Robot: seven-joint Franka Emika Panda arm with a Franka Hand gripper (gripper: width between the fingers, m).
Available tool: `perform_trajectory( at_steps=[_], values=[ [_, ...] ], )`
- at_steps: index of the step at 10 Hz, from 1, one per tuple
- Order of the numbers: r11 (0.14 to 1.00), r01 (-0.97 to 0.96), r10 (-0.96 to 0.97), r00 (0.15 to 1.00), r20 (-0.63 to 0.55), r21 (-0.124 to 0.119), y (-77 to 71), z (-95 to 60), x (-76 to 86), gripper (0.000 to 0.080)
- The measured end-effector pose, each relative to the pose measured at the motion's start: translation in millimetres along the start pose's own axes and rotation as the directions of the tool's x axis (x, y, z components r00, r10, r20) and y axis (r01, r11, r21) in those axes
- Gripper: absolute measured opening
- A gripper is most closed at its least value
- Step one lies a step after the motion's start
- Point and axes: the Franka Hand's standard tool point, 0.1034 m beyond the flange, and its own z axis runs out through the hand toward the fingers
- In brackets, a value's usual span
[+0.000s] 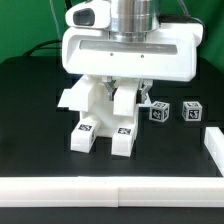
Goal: Assemble chair
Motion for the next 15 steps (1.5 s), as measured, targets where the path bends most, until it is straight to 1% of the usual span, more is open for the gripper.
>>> perform_trajectory(
  at_steps=[2, 3, 4, 5, 6, 7, 8, 9, 12, 14, 15],
  values=[
    [1.000, 0.009, -0.009, 1.000, -0.004, 0.000, -0.1, -0.4, 2.6, 0.0289],
    [1.000, 0.009, -0.009, 1.000, -0.003, -0.001, 0.0, -0.2, 2.5, 0.0312],
    [1.000, 0.009, -0.009, 1.000, -0.003, -0.001, 0.0, 0.1, 2.3, 0.0312],
    [1.000, 0.009, -0.009, 1.000, -0.003, -0.001, 0.0, 0.2, 2.3, 0.0486],
    [1.000, 0.009, -0.009, 1.000, -0.002, -0.001, 0.0, 0.3, 2.2, 0.0614],
    [1.000, 0.009, -0.009, 1.000, -0.002, -0.001, 0.1, 0.3, 2.2, 0.0614],
    [1.000, 0.009, -0.009, 1.000, -0.002, -0.001, 0.1, 0.3, 2.2, 0.0642],
    [1.000, 0.009, -0.009, 1.000, -0.002, -0.001, 0.1, 0.3, 2.2, 0.0648],
    [1.000, 0.009, -0.009, 1.000, -0.002, -0.001, 0.2, 0.3, 2.2, 0.0649],
    [1.000, 0.026, -0.026, 1.000, -0.007, 0.003, 8.5, -4.9, 4.5, 0.0649],
    [1.000, 0.030, -0.030, 1.000, -0.005, 0.001, 12.8, -3.0, 5.8, 0.0649]
  ],
)
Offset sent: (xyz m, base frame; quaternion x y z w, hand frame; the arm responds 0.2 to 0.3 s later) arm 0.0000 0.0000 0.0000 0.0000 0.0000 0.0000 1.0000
